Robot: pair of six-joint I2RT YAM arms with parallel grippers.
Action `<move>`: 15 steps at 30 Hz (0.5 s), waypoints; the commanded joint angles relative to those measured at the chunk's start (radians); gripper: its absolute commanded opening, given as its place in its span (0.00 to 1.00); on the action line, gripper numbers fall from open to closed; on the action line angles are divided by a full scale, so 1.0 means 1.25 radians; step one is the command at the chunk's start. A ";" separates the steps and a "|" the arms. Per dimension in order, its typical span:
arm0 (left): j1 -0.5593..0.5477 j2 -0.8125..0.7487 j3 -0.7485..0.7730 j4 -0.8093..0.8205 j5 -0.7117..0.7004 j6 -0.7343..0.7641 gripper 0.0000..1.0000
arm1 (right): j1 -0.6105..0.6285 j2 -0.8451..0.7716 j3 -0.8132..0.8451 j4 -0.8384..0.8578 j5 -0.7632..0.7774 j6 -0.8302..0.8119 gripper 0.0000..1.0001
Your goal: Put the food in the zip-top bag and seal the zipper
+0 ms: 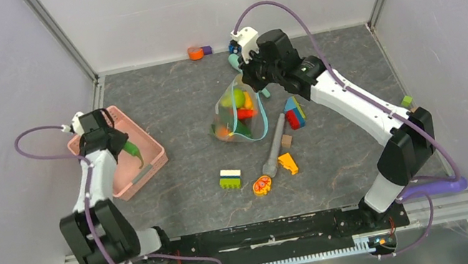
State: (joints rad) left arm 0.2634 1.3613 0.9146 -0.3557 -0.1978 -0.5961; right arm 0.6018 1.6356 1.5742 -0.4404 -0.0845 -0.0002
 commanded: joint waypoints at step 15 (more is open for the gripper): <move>-0.471 -0.345 0.029 0.233 0.633 0.211 0.02 | -0.013 0.006 0.082 -0.053 -0.111 0.084 0.00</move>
State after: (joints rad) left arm -0.1913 0.9642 0.8940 -0.1432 0.4057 -0.4240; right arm 0.5941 1.6398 1.6222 -0.5228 -0.1490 0.0708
